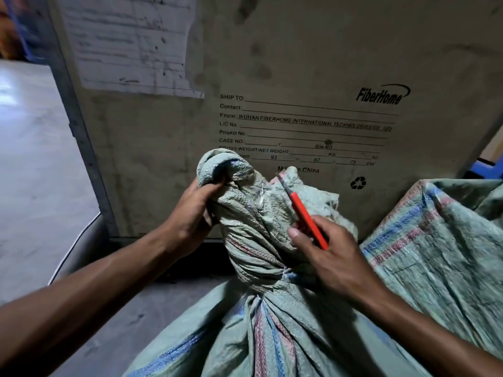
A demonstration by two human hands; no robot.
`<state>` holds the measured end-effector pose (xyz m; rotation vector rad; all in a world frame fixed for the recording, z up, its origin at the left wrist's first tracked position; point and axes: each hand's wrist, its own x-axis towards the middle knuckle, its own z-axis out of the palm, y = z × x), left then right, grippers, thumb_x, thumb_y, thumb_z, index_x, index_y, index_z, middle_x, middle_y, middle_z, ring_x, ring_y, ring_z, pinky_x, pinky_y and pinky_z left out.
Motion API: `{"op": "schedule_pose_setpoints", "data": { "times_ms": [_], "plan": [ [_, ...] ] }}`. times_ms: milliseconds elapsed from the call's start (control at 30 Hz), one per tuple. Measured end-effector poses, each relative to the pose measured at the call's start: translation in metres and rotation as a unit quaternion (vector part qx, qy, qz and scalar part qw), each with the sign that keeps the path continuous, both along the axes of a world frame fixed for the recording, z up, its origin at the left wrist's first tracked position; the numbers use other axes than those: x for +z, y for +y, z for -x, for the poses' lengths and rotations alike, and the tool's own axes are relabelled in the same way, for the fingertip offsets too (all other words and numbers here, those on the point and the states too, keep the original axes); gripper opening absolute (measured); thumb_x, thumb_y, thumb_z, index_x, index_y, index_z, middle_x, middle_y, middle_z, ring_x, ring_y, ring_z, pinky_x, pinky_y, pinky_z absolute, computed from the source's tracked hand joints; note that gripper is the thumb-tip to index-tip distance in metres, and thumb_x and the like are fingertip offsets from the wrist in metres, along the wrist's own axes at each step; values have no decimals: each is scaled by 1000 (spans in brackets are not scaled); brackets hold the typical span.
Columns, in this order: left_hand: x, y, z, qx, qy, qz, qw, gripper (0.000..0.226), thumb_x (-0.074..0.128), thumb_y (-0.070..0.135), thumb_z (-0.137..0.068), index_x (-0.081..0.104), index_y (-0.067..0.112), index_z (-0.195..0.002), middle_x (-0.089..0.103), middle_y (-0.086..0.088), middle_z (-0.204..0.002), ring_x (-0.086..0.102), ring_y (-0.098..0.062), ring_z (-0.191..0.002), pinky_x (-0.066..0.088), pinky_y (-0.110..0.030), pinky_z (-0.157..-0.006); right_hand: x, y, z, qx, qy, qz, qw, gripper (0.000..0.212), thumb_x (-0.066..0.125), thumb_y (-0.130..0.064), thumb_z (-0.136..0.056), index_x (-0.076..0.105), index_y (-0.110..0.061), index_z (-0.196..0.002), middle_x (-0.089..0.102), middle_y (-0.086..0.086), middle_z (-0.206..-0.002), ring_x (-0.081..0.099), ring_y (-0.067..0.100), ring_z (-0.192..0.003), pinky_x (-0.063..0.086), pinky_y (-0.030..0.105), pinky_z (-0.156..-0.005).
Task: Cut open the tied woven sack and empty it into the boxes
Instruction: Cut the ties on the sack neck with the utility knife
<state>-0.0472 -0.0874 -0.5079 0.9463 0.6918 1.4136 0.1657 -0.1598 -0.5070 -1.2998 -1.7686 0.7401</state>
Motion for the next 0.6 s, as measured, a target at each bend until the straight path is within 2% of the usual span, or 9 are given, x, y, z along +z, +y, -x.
{"op": "schedule_pose_setpoints", "data": {
  "times_ms": [67,133,267,367,433,600],
  "plan": [
    [-1,1,-1,-3,-2,-4,1000,41,58,17,-80,56,15,-121,74,3,-87,71,-8,-74,57,-24,-59,19,-1,-1,44,-47,-5,998,19,54,-36,-89,57,-19,-79,45,-2,-60,43,3,-46,39,17,-45],
    [-1,1,-3,-6,-3,-9,1000,32,56,15,-83,58,16,-115,75,5,-82,71,-6,-71,56,-22,-57,26,-3,-2,75,-101,7,992,25,54,-38,-88,56,-17,-74,42,-2,-58,42,8,-49,38,26,-48],
    [-1,1,-4,-7,3,-20,1000,34,62,19,-77,60,18,-111,75,6,-82,71,-6,-71,57,-22,-57,24,-4,-2,70,-158,12,985,34,54,-39,-89,58,-6,-80,43,2,-60,42,12,-51,37,33,-51],
    [-3,2,-3,-1,23,-24,999,30,60,16,-84,60,19,-114,74,5,-88,69,-8,-77,58,-24,-64,25,-5,1,74,-171,19,982,35,54,-37,-90,57,-4,-78,44,4,-61,43,13,-52,37,33,-52],
    [-4,3,-3,10,39,-23,999,23,56,15,-89,61,22,-110,73,7,-87,67,-8,-79,56,-27,-68,27,-6,3,77,-160,27,984,32,54,-36,-90,54,-10,-72,43,1,-59,41,11,-49,36,29,-50],
    [-1,1,-5,26,56,-31,998,17,51,12,-93,63,22,-100,73,10,-78,67,-4,-71,56,-24,-63,29,-4,7,69,-161,69,982,28,52,-33,-92,51,-15,-69,41,1,-60,42,15,-53,38,33,-52]
  ]
}}
